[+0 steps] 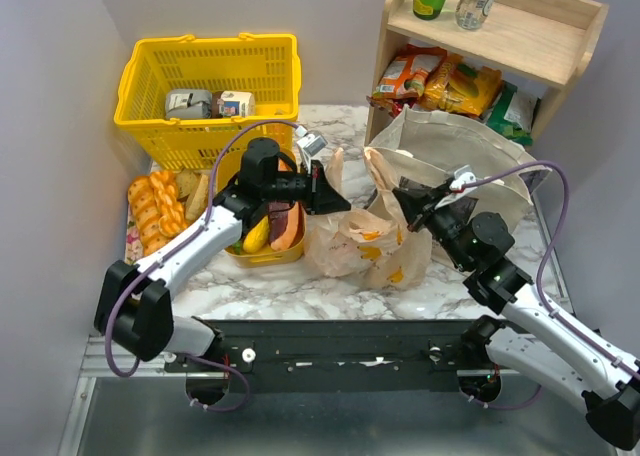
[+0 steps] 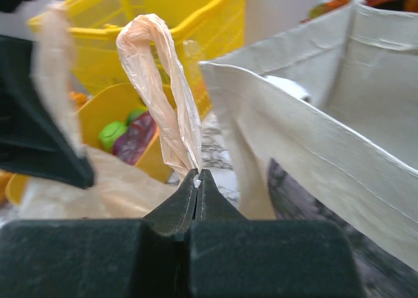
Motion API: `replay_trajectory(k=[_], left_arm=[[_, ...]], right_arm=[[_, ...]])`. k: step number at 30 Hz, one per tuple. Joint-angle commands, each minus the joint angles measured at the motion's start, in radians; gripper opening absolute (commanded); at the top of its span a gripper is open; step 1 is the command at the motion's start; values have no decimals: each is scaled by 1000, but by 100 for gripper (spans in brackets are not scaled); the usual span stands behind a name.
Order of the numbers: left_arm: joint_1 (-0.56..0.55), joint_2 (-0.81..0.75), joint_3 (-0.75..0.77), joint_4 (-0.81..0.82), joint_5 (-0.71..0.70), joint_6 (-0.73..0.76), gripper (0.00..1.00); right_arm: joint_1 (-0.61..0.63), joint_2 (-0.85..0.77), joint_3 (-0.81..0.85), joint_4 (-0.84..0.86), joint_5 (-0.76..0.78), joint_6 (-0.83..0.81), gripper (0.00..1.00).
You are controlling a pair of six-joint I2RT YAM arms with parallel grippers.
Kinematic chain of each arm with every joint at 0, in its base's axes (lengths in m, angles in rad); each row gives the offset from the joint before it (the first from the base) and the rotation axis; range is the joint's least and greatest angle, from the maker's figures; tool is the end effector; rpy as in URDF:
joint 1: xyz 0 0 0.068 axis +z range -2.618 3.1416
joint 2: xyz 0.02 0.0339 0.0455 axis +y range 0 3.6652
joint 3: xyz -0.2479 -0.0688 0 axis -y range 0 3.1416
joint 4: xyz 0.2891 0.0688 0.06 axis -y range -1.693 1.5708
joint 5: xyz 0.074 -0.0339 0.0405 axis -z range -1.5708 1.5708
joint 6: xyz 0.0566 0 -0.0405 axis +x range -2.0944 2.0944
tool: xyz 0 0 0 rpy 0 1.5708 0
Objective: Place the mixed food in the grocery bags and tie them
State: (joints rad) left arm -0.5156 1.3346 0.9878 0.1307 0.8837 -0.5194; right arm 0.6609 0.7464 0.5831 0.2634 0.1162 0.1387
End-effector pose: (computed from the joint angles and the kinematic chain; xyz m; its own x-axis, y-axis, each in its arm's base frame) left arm 0.2930 -0.2164 0.2891 -0.6433 0.0027 -0.7656 0.7492 0.2083 -0.6287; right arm 0.2113 0.1560 0.3070 0.0064 0.1789 -0.9838 -0.5245 0.8382 0.1490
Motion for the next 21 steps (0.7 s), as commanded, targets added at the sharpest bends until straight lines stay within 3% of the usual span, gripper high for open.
replay_trajectory(k=[1, 10, 15, 21], left_arm=[[-8, 112, 104, -202, 61, 91, 0], [-44, 209, 247, -419, 46, 274, 0], [-44, 169, 216, -425, 26, 343, 34], [-44, 141, 203, -463, 32, 403, 55]], right_arm=[[2, -21, -20, 128, -179, -16, 1], [3, 25, 18, 34, -277, -57, 1], [3, 70, 47, -26, -296, -70, 1], [3, 85, 72, -55, -302, -86, 1]])
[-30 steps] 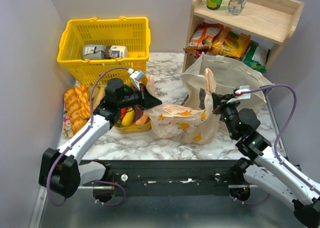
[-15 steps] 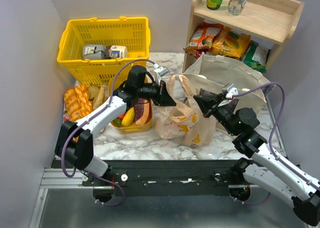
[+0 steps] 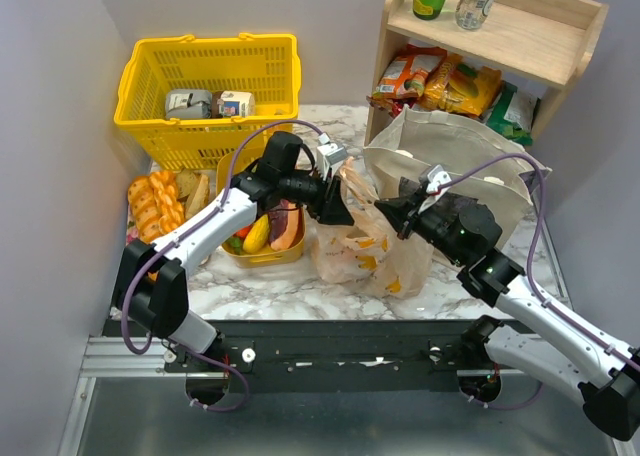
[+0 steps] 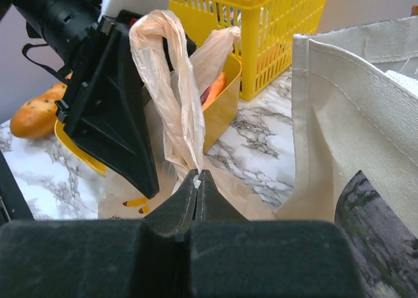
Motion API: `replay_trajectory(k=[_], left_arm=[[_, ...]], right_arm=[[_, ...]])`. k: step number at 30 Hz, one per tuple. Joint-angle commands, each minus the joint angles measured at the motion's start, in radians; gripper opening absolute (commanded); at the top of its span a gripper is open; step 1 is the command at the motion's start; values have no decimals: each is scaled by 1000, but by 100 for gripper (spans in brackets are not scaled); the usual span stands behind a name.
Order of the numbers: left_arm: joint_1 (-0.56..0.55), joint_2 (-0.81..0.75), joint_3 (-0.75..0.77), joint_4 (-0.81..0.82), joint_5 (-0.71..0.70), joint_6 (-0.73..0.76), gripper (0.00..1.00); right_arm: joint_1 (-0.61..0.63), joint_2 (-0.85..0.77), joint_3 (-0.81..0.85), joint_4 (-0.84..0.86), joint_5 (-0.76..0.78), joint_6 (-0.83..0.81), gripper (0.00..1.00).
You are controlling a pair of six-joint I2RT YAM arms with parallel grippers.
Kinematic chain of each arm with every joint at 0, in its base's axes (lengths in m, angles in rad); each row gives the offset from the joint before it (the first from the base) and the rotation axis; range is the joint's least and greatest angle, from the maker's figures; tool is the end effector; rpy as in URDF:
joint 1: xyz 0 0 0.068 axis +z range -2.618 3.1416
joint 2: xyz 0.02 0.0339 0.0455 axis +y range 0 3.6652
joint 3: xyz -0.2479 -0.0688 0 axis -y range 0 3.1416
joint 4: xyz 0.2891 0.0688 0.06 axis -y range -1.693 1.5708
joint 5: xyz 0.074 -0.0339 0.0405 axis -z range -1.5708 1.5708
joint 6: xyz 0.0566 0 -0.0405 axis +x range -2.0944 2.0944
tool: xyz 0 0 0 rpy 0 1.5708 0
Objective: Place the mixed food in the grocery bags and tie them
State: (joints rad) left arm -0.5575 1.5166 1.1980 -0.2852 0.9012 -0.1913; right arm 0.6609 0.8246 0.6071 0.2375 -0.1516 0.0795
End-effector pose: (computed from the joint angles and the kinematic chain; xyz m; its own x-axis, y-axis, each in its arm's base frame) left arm 0.3073 -0.2439 0.2655 -0.6396 0.2597 -0.7235 0.7685 0.2389 -0.5936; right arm 0.2133 0.1767 0.2943 -0.0419 0.0668 -0.9969 -0.7249 0.6846 0.0764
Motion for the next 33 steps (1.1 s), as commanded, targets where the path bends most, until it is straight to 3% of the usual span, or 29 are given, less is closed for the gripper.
replay_trajectory(k=[1, 10, 18, 20, 25, 32, 33], left_arm=[[-2, -42, -9, -52, 19, 81, 57], [-2, -67, -8, -62, 50, 115, 76], [-2, -58, 11, -78, 88, 124, 77], [-2, -56, 12, -85, 94, 128, 76], [-2, -45, 9, -62, 119, 115, 52], [-4, -32, -6, -12, 157, 75, 51], [-4, -32, -11, -8, 160, 75, 47]], right_arm=[[3, 11, 52, -36, -37, -33, 1], [3, 77, 108, -118, -112, -104, 1], [9, 107, 132, -182, -128, -175, 1], [9, 113, 143, -202, -118, -191, 1], [12, 108, 143, -219, -132, -208, 1], [17, 122, 157, -228, -157, -211, 1], [17, 120, 158, -228, -160, -210, 1]])
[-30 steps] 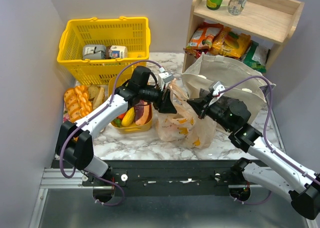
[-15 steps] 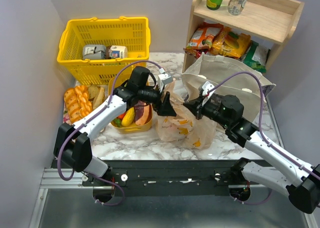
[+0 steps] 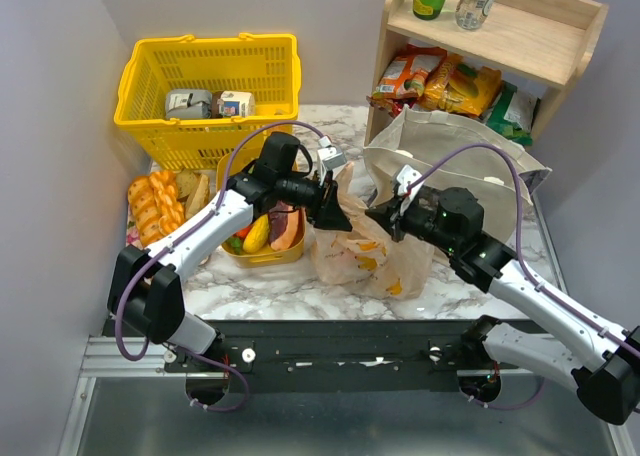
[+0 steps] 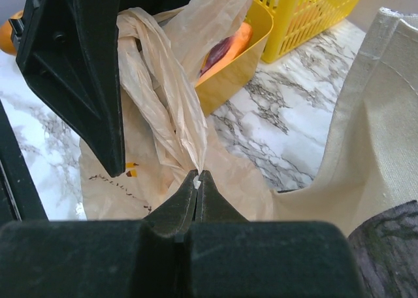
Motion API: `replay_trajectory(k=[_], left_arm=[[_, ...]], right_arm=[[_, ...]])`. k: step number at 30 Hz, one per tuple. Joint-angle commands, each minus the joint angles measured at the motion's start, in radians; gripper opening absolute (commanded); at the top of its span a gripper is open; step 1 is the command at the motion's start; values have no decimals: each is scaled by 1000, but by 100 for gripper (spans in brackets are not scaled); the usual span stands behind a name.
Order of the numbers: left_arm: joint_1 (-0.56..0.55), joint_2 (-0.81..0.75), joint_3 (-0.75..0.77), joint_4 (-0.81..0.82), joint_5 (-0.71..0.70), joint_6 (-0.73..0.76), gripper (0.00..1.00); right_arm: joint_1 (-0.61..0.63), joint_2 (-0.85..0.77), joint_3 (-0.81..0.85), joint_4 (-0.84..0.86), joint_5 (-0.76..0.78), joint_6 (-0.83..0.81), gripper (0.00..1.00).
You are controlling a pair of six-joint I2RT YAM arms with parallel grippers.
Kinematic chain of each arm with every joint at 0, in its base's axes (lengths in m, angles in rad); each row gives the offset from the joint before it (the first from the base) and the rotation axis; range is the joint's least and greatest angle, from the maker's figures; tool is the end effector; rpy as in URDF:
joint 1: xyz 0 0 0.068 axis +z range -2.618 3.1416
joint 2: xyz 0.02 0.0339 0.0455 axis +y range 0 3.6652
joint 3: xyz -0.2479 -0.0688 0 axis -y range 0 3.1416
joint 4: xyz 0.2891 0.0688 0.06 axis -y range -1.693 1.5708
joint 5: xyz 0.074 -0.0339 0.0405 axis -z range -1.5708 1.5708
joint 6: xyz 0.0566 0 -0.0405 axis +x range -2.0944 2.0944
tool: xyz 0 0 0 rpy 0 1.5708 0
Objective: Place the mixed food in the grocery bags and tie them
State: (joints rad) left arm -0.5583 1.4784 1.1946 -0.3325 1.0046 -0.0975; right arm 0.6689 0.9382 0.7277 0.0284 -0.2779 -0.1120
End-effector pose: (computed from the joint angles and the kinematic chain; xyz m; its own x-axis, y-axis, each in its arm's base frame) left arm 0.2941 -0.2400 0.2767 -0.5724 0.2960 -0.7647 0.8164 0.1195 -0.5649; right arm 0.2218 0.1951 0.2884 -0.0509 -0.1772 -0.9829 -0.8188 0.5709 -0.0605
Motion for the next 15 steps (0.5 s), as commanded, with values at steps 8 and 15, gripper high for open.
replay_trajectory(k=[8, 15], left_arm=[[-8, -1, -53, 96, 40, -39, 0], [-22, -18, -73, 112, 38, -28, 0]], right_arm=[[9, -19, 44, -4, 37, 37, 9], [-40, -9, 105, 11, -130, 162, 78]])
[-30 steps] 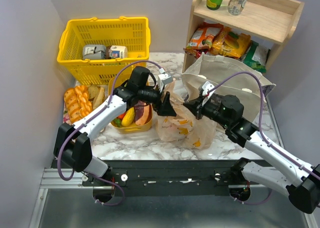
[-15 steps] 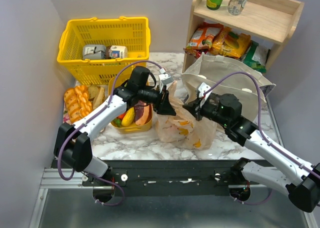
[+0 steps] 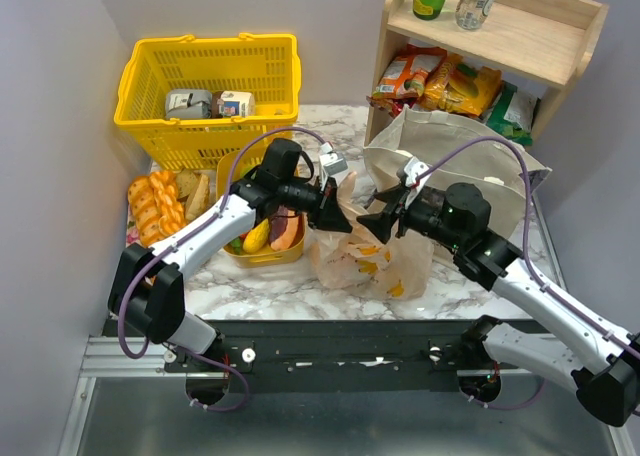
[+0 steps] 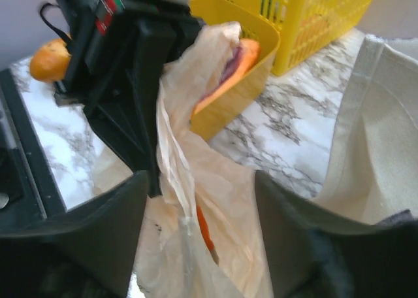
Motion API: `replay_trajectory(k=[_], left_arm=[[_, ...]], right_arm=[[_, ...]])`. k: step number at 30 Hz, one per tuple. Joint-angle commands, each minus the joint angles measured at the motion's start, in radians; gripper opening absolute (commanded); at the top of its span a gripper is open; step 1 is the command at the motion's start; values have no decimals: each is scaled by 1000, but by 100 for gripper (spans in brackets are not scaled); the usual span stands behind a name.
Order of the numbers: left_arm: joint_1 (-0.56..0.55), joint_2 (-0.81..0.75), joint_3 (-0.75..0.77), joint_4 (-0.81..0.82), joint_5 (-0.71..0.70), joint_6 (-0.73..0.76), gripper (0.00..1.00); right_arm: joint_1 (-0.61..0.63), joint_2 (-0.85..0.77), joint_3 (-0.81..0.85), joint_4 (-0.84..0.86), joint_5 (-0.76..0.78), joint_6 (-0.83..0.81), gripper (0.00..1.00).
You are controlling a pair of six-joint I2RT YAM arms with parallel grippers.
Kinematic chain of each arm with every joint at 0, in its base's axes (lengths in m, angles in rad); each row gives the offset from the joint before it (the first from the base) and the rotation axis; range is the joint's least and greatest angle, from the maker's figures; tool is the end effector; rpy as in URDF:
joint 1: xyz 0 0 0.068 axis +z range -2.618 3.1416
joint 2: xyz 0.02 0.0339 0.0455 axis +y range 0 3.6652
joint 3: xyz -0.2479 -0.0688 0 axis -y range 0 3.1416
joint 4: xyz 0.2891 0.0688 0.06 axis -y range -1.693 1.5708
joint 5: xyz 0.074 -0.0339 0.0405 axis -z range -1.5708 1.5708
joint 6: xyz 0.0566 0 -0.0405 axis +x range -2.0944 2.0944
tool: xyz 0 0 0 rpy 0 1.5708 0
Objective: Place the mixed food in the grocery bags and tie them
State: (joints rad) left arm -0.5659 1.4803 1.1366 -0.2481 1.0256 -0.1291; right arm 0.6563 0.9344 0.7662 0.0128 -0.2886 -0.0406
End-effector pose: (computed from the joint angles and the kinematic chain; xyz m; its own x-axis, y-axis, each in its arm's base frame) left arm 0.2913 -0.2423 0.2618 -0.5799 0.2893 -0.7616 0.8091 0.0953 -0.5799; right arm 0.2235 0.1924 0.3038 -0.0897 -0.1182 -0.9889 -0.8120 0.5836 0.0039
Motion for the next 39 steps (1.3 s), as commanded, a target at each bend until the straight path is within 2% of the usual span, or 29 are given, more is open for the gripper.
replay_trajectory(k=[1, 3, 8, 12, 17, 20, 23, 24, 26, 27, 28, 29, 30, 31, 33, 36, 39], left_arm=[[-18, -23, -15, 29, 22, 8, 0], [-26, -29, -21, 27, 25, 19, 0], [-51, -54, -37, 33, 56, 40, 0], [-63, -58, -37, 33, 73, 51, 0], [-75, -54, -35, 17, 80, 69, 0], [-81, -45, -25, -12, 79, 83, 0], [-86, -43, -14, -31, 74, 98, 0], [-86, -44, -12, -34, 71, 103, 0], [-86, -51, -11, -42, 50, 108, 0], [-86, -55, -5, -48, 38, 108, 0], [-86, -61, 0, -66, 18, 115, 6], [-85, -67, 5, -74, -20, 118, 18], [-83, -74, 12, -80, -48, 123, 42], [-81, -93, 12, -85, -70, 125, 53], [-71, -116, 9, -83, -120, 125, 68], [-63, -164, 5, -85, -179, 160, 78], [-58, -204, 9, -92, -231, 177, 82]], right_arm=[[-46, 1, 71, 38, -150, 105, 82], [-69, 24, 81, 87, -245, 152, 87], [-150, 87, 76, 216, -431, 234, 89], [-162, 138, 81, 328, -572, 280, 87], [-162, 187, 62, 436, -619, 315, 81], [-162, 207, 61, 507, -653, 358, 72], [-162, 234, 54, 565, -669, 398, 53], [-164, 239, 54, 556, -653, 398, 41], [-162, 241, 56, 529, -635, 384, 25], [-164, 235, 53, 503, -598, 371, 10], [-162, 212, 47, 484, -569, 361, 3], [-162, 198, 42, 466, -540, 351, 1], [-162, 182, 41, 413, -470, 325, 1], [-162, 147, 38, 385, -436, 314, 1], [-162, 117, 36, 313, -362, 276, 1], [-162, 83, 39, 244, -319, 245, 1], [-164, 67, 32, 222, -314, 239, 1]])
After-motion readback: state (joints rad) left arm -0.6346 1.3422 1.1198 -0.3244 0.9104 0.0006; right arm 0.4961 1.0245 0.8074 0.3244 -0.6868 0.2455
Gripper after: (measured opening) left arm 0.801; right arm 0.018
